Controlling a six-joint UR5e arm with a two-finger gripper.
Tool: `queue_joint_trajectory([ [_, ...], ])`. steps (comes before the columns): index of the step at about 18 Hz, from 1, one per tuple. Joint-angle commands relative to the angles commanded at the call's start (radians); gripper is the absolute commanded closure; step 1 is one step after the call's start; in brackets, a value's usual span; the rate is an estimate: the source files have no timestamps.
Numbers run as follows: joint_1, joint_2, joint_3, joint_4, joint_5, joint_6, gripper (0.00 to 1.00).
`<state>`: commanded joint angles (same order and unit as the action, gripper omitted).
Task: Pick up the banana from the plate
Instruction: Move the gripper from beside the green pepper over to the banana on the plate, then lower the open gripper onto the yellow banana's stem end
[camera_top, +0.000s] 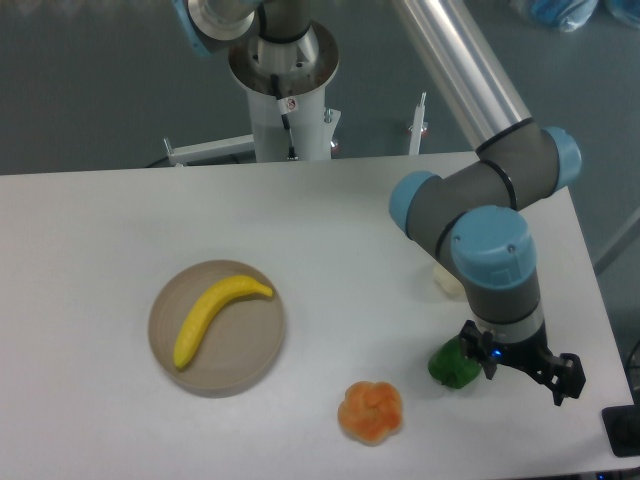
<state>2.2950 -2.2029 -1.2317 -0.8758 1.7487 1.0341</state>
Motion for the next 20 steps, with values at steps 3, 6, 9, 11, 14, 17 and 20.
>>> queue_joint_trajectory([
  [3, -0.034, 0.029, -0.031, -0.025, 0.000, -0.077, 0.00],
  [6, -0.071, 0.072, -0.074, -0.092, -0.003, -0.196, 0.00],
  [9, -0.118, 0.155, -0.188, -0.115, -0.043, -0.267, 0.00],
  [11, -0.141, 0.210, -0.271, -0.115, -0.095, -0.285, 0.00],
  [14, -0.209, 0.241, -0.333, -0.144, -0.127, -0.316, 0.00],
  [17, -0.244, 0.247, -0.380, -0.158, -0.159, -0.316, 0.00],
  [20, -0.264, 0.246, -0.432, -0.147, -0.242, -0.316, 0.00],
])
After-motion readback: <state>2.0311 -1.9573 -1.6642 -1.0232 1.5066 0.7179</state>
